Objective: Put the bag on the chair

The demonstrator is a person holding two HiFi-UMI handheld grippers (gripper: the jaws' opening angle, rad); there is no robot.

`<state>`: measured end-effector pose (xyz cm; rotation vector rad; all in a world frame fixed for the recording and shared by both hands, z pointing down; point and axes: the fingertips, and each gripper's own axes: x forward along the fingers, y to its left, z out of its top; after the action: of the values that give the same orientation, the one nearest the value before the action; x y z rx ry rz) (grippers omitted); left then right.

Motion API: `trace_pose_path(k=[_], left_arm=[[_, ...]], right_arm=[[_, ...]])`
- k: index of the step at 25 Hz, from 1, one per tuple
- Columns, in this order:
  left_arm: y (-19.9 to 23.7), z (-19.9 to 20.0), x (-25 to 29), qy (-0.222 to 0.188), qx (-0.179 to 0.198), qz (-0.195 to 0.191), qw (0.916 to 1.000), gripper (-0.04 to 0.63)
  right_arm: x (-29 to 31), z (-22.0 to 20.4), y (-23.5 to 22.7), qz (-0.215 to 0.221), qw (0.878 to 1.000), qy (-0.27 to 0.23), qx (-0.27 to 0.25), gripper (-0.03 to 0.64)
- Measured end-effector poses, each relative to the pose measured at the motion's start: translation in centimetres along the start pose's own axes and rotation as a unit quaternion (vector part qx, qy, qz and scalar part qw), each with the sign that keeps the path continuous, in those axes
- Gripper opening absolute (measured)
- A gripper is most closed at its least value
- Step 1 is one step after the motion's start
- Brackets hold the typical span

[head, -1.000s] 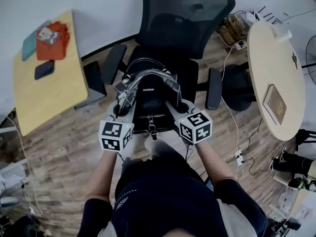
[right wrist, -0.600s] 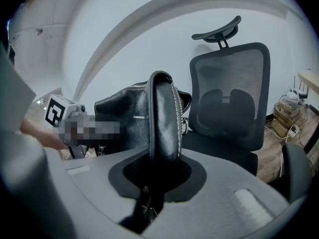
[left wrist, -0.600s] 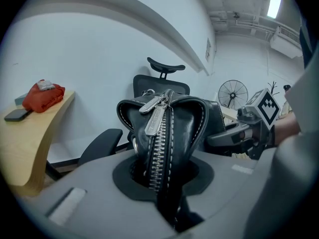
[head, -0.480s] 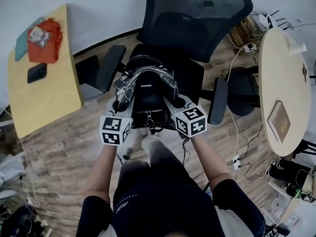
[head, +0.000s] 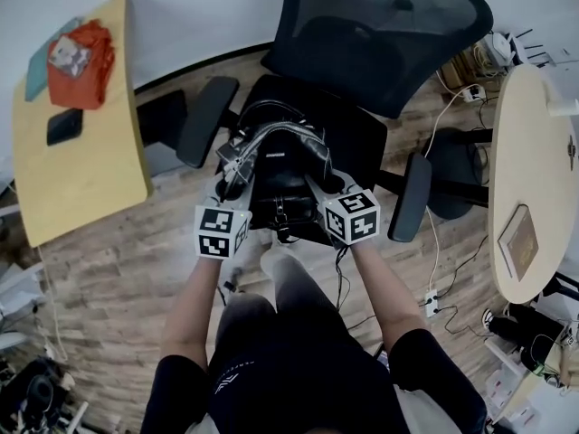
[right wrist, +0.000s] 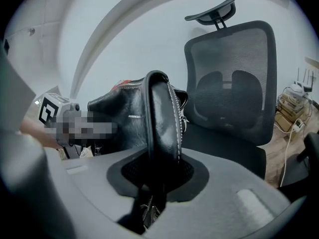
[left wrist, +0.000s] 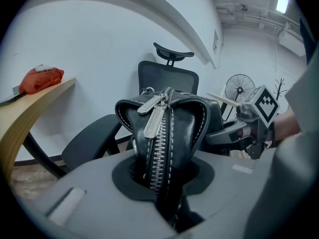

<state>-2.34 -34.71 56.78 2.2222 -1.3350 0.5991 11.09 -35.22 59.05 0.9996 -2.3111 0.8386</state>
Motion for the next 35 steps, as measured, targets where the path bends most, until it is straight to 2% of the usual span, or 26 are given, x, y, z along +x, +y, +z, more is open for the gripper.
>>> trace_pose_path(k=[5, 13, 17, 26, 31, 35], left_arm=[[1.0, -0.8, 1.2, 0.013, 0.001, -0.002, 0.9999, 0.106], [0.9, -1.7, 2.7, 0.029, -0.004, -0.018, 0.9994, 0.117], [1.1, -2.0, 3.1, 0.035, -0.009, -0.026, 0.9990, 0.121], [1.3, -2.2, 4.2, 0.021, -0.015, -0.043, 0.9987, 0.143], [1.7, -2.1, 4.6, 0.035, -0.028, -0.038, 0.9983, 0.172], [2.7, -2.3, 4.5, 0.039, -0.027, -0.013, 0.9988, 0.247]], right_arm=[[1.7, -0.5, -0.8, -0.005, 1.000, 0.001, 0.003, 0.081], [2.9, -1.9, -2.5, -0.006, 0.999, 0.013, 0.035, 0.110], [3.2, -2.2, -2.9, -0.014, 0.999, 0.009, 0.030, 0.129], [3.5, -2.8, -4.0, -0.037, 0.999, 0.027, 0.029, 0.175], [3.5, -2.6, -4.6, -0.060, 0.997, 0.035, 0.016, 0.206], [3.5, -2.7, -5.1, -0.085, 0.995, 0.047, 0.007, 0.252]])
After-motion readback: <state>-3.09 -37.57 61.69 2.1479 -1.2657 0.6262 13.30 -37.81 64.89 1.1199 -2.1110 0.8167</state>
